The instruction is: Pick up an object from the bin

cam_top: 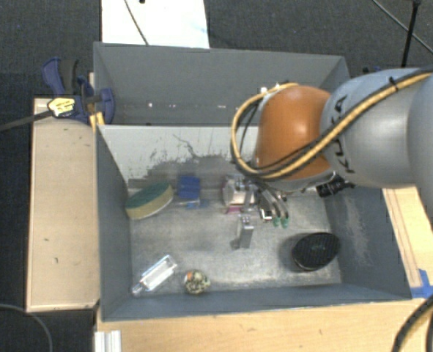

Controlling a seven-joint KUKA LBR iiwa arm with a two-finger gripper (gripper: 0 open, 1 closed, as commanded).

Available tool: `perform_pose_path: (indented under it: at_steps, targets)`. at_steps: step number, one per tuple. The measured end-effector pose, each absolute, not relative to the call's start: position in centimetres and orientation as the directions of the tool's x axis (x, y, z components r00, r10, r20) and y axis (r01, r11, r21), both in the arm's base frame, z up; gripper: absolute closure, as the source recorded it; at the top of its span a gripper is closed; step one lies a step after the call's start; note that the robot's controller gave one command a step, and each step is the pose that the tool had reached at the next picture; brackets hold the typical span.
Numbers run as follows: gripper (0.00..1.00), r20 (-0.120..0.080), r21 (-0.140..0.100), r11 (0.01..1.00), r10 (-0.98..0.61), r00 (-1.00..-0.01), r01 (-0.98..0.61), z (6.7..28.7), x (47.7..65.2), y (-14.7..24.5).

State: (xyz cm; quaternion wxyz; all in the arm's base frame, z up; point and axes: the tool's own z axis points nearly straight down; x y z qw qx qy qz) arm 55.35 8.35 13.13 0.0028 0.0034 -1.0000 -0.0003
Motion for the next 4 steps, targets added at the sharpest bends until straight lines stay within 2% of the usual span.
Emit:
perform_pose_path:
  at_steps: [1, 2, 3, 4]
  targets:
    - [0.00, -0.005, 0.002, 0.997, 0.082, -0.997, 0.081, 6.8, 57.2, 15.5]
    - [0.00, -0.006, 0.004, 0.994, -0.105, -0.994, -0.105, 10.2, 57.1, 21.9]
    - [0.00, -0.007, 0.002, 0.963, -0.268, -0.963, -0.268, 10.1, 56.6, 25.0]
    - [0.00, -0.008, 0.007, 0.986, -0.168, -0.986, -0.168, 7.3, 59.2, 24.8]
